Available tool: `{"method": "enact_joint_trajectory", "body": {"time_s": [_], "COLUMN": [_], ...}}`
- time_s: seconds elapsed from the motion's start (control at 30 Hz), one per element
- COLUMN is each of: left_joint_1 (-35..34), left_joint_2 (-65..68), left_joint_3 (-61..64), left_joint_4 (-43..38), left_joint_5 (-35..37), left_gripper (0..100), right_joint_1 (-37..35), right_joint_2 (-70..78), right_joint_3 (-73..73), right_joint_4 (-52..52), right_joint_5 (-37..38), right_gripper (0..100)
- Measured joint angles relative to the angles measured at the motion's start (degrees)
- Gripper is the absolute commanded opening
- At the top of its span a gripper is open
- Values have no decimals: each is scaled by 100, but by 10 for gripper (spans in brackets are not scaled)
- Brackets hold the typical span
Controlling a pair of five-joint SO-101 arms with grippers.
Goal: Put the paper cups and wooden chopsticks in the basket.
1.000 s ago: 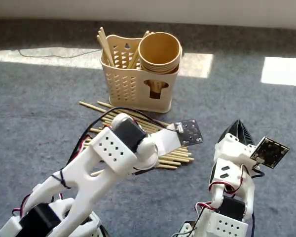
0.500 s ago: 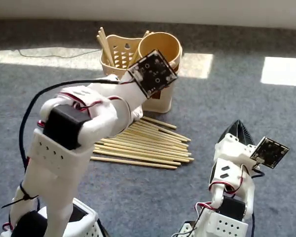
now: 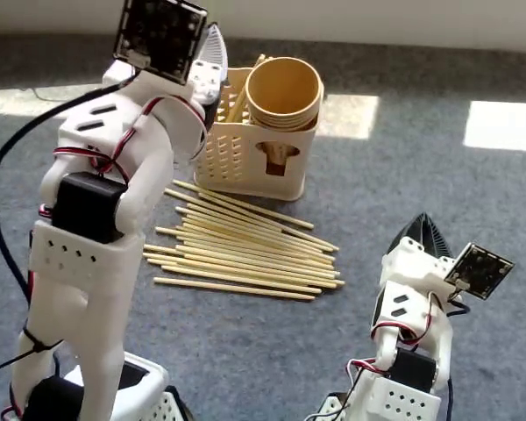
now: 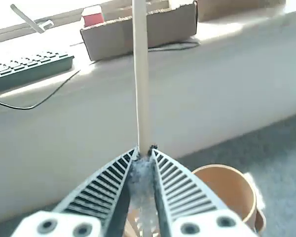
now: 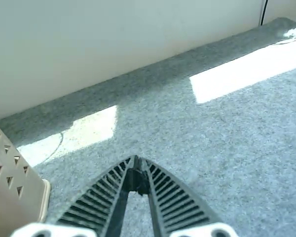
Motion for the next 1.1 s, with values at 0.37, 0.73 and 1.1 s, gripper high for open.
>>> {"method": "enact_joint_trajectory", "body": {"time_s": [0.37, 0.73, 1.1], "left_joint_1": [-158, -167, -167], "left_joint_2": [9, 9, 9], "left_joint_3": [1547, 2629, 2910], "left_joint_4": [-2057, -2470, -2347], "left_joint_5": [589, 589, 589], "left_gripper": [5, 11, 77], "right_joint_1": [0, 0, 0], "right_joint_2": [0, 0, 0], "right_joint_3": [0, 0, 0], "right_joint_4": [0, 0, 0], "right_joint_5": [0, 0, 0], "right_gripper": [6, 6, 6]}}
